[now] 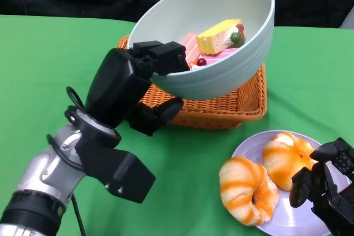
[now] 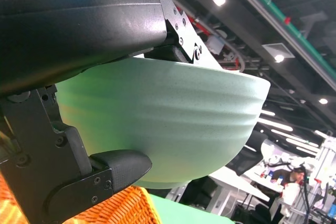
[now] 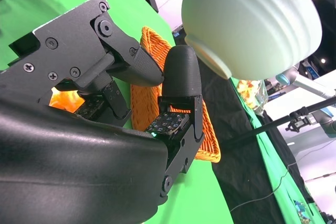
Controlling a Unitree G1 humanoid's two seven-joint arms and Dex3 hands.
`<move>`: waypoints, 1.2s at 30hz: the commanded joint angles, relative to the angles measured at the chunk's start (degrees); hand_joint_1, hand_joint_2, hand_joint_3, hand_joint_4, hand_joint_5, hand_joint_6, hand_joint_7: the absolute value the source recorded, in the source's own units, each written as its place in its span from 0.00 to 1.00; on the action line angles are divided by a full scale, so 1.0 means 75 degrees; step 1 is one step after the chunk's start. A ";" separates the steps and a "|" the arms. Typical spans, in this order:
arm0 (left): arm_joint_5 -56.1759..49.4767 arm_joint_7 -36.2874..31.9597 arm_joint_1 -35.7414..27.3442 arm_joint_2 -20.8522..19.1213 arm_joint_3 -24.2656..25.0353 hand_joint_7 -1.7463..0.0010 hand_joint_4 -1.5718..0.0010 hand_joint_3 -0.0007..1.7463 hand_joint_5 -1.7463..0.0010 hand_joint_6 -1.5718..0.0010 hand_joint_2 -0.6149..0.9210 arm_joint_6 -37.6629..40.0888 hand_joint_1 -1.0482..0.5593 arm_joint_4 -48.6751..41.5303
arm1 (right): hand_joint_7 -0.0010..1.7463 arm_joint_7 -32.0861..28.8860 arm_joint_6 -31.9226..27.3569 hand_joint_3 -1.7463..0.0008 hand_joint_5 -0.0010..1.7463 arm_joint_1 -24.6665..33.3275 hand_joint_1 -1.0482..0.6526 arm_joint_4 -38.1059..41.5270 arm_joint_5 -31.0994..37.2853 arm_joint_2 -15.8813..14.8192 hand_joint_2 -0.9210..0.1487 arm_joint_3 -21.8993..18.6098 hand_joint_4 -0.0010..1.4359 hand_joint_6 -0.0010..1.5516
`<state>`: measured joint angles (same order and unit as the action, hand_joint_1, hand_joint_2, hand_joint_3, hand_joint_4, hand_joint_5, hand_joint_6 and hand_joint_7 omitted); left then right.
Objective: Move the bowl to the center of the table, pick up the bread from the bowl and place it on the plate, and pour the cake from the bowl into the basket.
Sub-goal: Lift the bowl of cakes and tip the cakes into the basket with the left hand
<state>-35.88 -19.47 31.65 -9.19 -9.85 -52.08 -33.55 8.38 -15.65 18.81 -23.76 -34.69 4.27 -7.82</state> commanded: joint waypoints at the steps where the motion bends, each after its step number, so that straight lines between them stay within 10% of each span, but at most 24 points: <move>1: 0.0010 -0.0410 0.0325 0.0030 -0.0099 0.03 0.37 1.00 0.00 0.43 0.53 -0.0145 0.61 -0.0364 | 0.92 0.0008 0.0014 0.32 1.00 0.0058 0.56 -0.0138 -0.0035 -0.0068 0.33 -0.0018 0.64 0.51; 36: 0.2247 0.0580 0.0427 0.1109 -0.0051 0.08 0.36 0.97 0.00 0.43 0.56 0.0401 0.60 -0.1505 | 0.92 0.0011 -0.0043 0.33 1.00 0.0265 0.56 -0.0479 -0.0100 -0.0127 0.32 0.0103 0.62 0.50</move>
<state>-20.70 -15.67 33.32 -0.75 -11.16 -49.25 -46.06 8.41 -15.67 20.43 -26.26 -34.83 4.12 -6.74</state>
